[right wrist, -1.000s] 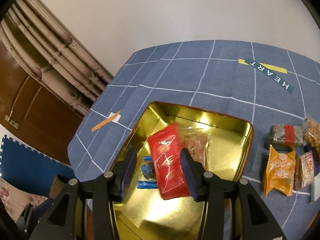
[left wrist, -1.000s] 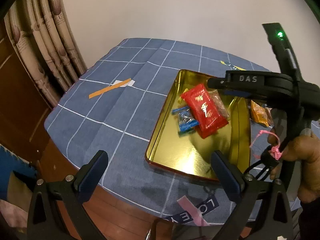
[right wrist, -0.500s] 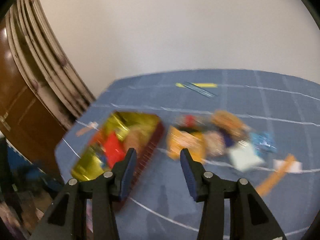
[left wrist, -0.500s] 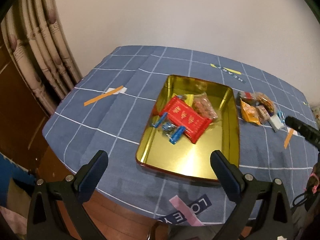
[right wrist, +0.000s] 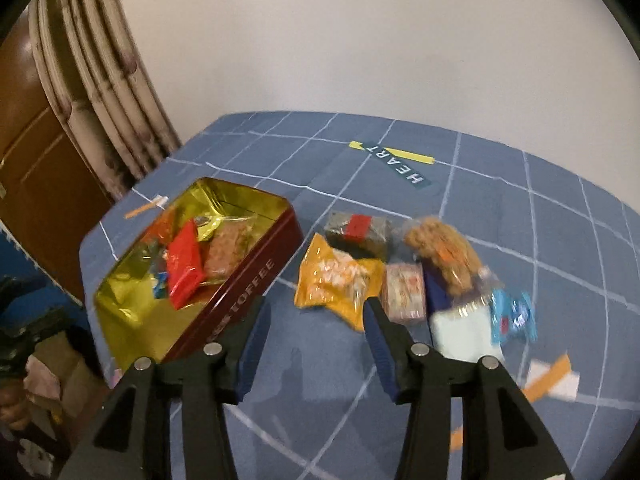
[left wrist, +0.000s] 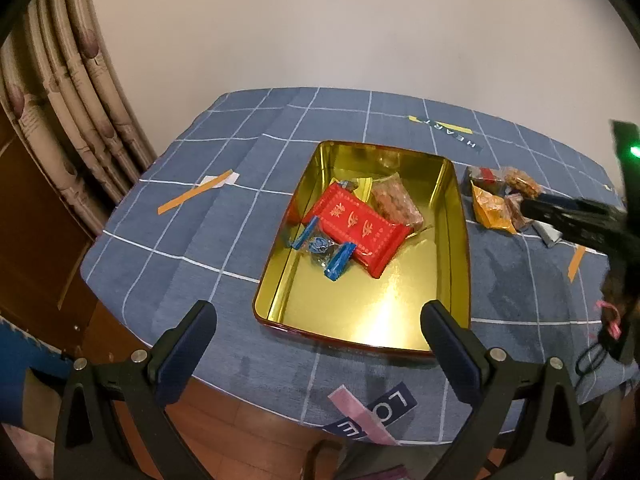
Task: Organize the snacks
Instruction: 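Grasp the orange snack bag from the pile with the right gripper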
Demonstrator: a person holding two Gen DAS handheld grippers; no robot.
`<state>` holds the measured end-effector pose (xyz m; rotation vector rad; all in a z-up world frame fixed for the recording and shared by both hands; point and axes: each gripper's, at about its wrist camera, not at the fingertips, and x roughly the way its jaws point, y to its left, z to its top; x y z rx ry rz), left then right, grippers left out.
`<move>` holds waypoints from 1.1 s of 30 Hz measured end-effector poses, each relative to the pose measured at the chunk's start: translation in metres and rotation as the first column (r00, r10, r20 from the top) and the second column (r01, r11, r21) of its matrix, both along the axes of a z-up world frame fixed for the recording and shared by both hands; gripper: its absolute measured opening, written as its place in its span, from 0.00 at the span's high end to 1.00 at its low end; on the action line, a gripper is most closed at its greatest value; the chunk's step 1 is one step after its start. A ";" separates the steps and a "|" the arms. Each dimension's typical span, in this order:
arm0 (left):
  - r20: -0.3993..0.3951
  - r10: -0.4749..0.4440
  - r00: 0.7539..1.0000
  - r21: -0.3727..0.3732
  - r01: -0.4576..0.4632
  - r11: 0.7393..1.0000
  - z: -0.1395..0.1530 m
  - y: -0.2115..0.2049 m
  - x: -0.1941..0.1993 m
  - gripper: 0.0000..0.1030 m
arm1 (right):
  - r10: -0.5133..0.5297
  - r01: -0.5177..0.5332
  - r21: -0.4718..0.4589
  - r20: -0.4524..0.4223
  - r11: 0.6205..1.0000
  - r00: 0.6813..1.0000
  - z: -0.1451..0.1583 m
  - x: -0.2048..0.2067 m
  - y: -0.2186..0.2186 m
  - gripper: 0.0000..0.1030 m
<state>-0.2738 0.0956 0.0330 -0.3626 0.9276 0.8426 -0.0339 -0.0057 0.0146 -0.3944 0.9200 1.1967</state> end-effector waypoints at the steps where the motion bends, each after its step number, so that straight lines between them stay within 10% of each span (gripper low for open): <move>1: -0.001 -0.001 1.000 -0.004 0.001 1.000 -0.001 0.000 0.000 0.02 | 0.026 -0.026 -0.018 0.006 0.999 1.000 -0.004 0.000 0.010 0.44; 7: -0.010 0.000 1.000 -0.052 -0.001 0.999 -0.009 0.006 0.003 0.02 | 0.176 -0.152 -0.171 0.135 0.973 0.975 -0.030 -0.003 0.053 0.37; 13: -0.036 -0.012 0.999 -0.039 0.010 0.999 -0.013 0.002 0.010 0.02 | 0.228 -0.207 -0.236 0.064 0.950 0.972 -0.055 0.009 0.077 0.35; 18: -0.070 -0.028 0.997 -0.003 0.028 1.000 -0.016 -0.004 0.016 0.02 | 0.235 -0.206 -0.261 0.085 0.943 0.968 -0.055 0.005 0.080 0.56; 24: -0.059 -0.057 0.997 0.055 0.060 0.997 -0.008 -0.015 0.016 0.02 | 0.158 -0.146 -0.121 0.098 0.982 0.983 -0.026 -0.017 0.002 0.59; 33: -0.043 -0.187 0.981 0.120 0.191 0.974 0.011 -0.053 0.034 0.02 | -0.274 0.274 0.017 0.068 0.962 0.959 0.000 0.036 -0.185 0.59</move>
